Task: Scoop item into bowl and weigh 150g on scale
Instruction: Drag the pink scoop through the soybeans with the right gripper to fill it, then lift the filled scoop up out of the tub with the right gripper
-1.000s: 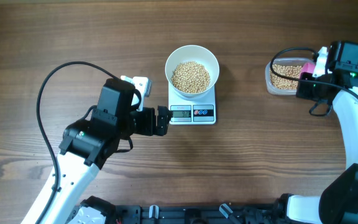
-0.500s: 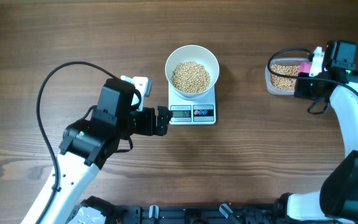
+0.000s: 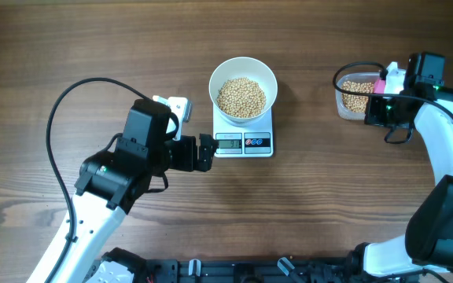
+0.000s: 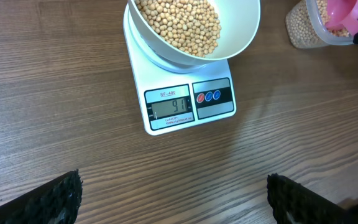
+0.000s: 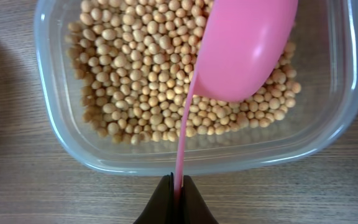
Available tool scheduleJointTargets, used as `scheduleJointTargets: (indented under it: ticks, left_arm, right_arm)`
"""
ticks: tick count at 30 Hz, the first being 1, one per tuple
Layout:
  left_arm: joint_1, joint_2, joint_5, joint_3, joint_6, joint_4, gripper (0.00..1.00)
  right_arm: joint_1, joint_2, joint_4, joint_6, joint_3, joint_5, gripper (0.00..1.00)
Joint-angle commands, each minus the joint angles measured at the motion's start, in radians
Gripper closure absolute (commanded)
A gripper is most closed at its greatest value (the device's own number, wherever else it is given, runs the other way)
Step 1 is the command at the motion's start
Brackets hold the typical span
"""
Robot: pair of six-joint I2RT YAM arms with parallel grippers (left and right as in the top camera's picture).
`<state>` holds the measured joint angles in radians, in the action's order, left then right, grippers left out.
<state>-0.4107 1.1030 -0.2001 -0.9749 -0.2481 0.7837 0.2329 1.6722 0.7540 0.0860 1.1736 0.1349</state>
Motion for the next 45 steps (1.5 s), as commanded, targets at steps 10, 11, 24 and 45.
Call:
scheduleJointTargets:
  ticks: [10, 11, 24, 45]
  left_arm:
    - [-0.005, -0.003, -0.011, -0.003, 0.009, -0.002, 0.00]
    - [-0.005, -0.003, -0.011, -0.003, 0.009, -0.002, 0.00]
    - [-0.005, -0.003, -0.011, -0.003, 0.009, -0.002, 0.00]
    - [-0.005, -0.003, -0.011, -0.003, 0.009, -0.003, 0.00]
  right_arm:
    - [0.001, 0.020, 0.028, 0.076, 0.004, 0.132, 0.96]
    - [0.001, 0.020, 0.029, 0.076, 0.004, 0.135, 0.96]
    - [0.024, 0.020, 0.054, 0.136, 0.004, 0.193, 0.96]
    - [0.220, 0.026, 0.043, 0.150, -0.030, 0.503, 0.96]
